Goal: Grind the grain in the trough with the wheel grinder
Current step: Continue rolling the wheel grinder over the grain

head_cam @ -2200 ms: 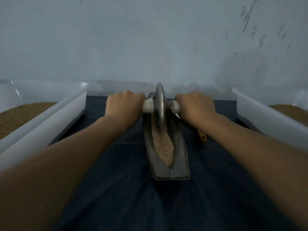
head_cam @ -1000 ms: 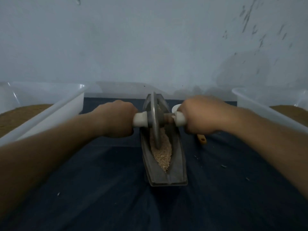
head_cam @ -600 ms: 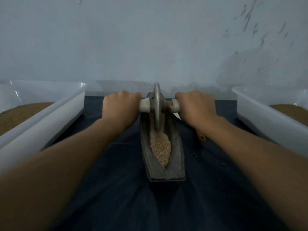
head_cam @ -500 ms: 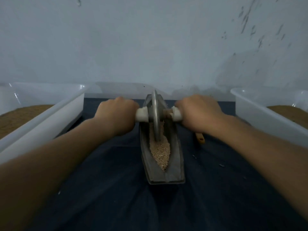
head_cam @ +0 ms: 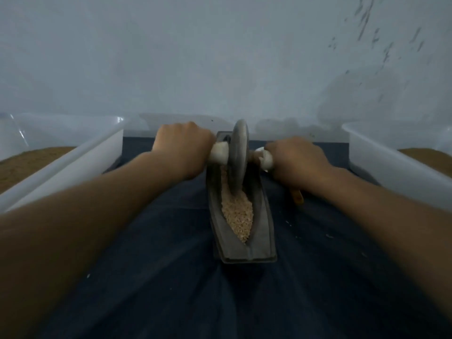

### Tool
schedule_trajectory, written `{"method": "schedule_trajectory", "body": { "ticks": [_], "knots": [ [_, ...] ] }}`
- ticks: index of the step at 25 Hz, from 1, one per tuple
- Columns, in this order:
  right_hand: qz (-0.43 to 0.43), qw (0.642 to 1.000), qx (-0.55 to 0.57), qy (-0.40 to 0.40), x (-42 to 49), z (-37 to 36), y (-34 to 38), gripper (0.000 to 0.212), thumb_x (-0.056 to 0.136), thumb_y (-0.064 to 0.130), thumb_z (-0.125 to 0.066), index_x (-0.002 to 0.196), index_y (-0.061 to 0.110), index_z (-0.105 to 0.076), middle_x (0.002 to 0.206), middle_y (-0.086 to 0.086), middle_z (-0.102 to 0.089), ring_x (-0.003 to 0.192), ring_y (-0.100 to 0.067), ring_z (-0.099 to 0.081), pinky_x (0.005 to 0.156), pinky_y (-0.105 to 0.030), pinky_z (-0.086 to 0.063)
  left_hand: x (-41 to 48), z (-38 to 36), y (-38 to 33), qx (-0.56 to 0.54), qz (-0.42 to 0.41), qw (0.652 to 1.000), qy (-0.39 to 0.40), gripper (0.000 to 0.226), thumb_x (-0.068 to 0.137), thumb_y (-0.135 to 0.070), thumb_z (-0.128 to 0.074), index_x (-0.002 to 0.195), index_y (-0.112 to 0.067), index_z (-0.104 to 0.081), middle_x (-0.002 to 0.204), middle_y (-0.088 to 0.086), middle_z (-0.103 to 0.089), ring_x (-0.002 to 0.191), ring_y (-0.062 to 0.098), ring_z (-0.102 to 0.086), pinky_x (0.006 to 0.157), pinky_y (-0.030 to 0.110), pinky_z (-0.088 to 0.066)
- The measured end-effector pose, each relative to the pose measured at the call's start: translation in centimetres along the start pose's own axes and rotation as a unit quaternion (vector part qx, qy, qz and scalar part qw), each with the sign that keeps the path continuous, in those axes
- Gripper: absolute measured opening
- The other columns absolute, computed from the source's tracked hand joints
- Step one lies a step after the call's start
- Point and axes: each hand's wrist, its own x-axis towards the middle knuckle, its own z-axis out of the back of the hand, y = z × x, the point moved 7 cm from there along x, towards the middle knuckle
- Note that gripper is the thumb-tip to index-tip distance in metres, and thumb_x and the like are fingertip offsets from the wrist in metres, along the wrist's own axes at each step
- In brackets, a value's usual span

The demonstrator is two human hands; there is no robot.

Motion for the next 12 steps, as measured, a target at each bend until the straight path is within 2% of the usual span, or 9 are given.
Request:
{"method": "schedule_trajectory", "body": {
  "ticks": [1,3,4,5,6,8,9,11,12],
  "knots": [
    [0.035,0.999,-0.028,0.026,-0.8,0.6,0.2,0.012,0.077,0.036,-0.067,0.075,0.035,-0.055,0.076,0.009,-0.065,0.067,-0.015,-0.059,0.054,-0.029,-0.043,-0.7,-0.8,0.4,-0.038,-0.028,0.996,0.077,0.011,0.083,-0.027,-0.068,0.093,-0.028,-0.064,0.076,-0.006,-0.062,0.070,0.016,-0.062,0.058,0.030,-0.043],
    [0.088,0.992,-0.069,0.055,-1.7,1.6,0.8,0.013,0.057,0.039,-0.062,0.069,0.041,-0.057,0.056,0.011,-0.060,0.051,-0.005,-0.054,0.043,-0.021,-0.034,-2.9,-2.5,1.1,-0.131,-0.057,0.958,0.248,0.013,0.071,-0.026,-0.076,0.074,-0.022,-0.064,0.053,-0.007,-0.062,0.047,0.005,-0.058,0.045,0.019,-0.041],
    [0.106,0.989,-0.075,0.069,-1.5,1.7,1.1,0.015,0.053,0.041,-0.060,0.067,0.038,-0.059,0.056,0.014,-0.061,0.048,-0.004,-0.054,0.041,-0.019,-0.031,-3.5,-2.9,1.2,-0.167,-0.047,0.938,0.300,0.015,0.069,-0.024,-0.077,0.069,-0.021,-0.062,0.051,-0.007,-0.063,0.042,0.006,-0.058,0.040,0.018,-0.040],
    [0.109,0.988,-0.080,0.074,-0.9,1.6,1.3,0.016,0.055,0.042,-0.062,0.069,0.036,-0.060,0.057,0.013,-0.062,0.051,-0.005,-0.056,0.042,-0.020,-0.032,-3.3,-3.2,1.3,-0.183,-0.028,0.933,0.308,0.016,0.071,-0.023,-0.077,0.069,-0.020,-0.061,0.054,-0.005,-0.066,0.043,0.008,-0.060,0.040,0.020,-0.041],
    [0.088,0.992,-0.073,0.055,-0.2,1.5,1.2,0.015,0.063,0.042,-0.066,0.074,0.034,-0.061,0.062,0.011,-0.063,0.058,-0.009,-0.059,0.046,-0.022,-0.035,-2.5,-3.0,1.3,-0.164,-0.006,0.951,0.261,0.016,0.076,-0.025,-0.074,0.072,-0.019,-0.059,0.061,-0.002,-0.069,0.049,0.014,-0.063,0.044,0.023,-0.042],
    [0.012,0.998,-0.049,-0.042,0.9,1.5,0.6,0.010,0.083,0.036,-0.067,0.090,0.030,-0.062,0.084,0.004,-0.066,0.077,-0.022,-0.064,0.058,-0.028,-0.041,-1.0,-0.9,0.9,-0.021,0.041,0.999,0.025,0.010,0.088,-0.027,-0.064,0.084,-0.024,-0.056,0.082,0.001,-0.068,0.069,0.023,-0.065,0.056,0.029,-0.040],
    [-0.021,0.995,-0.046,-0.087,0.8,1.0,0.3,0.010,0.089,0.034,-0.064,0.097,0.028,-0.062,0.091,-0.002,-0.066,0.084,-0.028,-0.064,0.062,-0.031,-0.042,-1.0,-0.1,0.0,0.040,0.049,0.995,-0.077,0.005,0.091,-0.025,-0.060,0.089,-0.025,-0.056,0.085,0.002,-0.066,0.075,0.026,-0.065,0.058,0.031,-0.038],
    [-0.030,0.991,-0.052,-0.115,0.1,0.6,0.3,0.012,0.091,0.031,-0.064,0.101,0.025,-0.062,0.095,-0.004,-0.067,0.087,-0.029,-0.063,0.064,-0.033,-0.043,-1.2,0.6,-0.6,0.059,0.047,0.985,-0.155,0.005,0.092,-0.021,-0.058,0.094,-0.025,-0.057,0.084,0.002,-0.064,0.077,0.028,-0.064,0.058,0.032,-0.037],
    [-0.002,0.994,-0.049,-0.100,-0.4,0.7,0.5,0.010,0.089,0.031,-0.067,0.098,0.028,-0.062,0.091,-0.002,-0.066,0.084,-0.026,-0.062,0.062,-0.032,-0.044,-1.4,0.1,-0.1,0.028,0.041,0.991,-0.121,0.007,0.090,-0.023,-0.059,0.094,-0.028,-0.058,0.084,0.001,-0.064,0.077,0.027,-0.064,0.058,0.032,-0.037]
  ]
}}
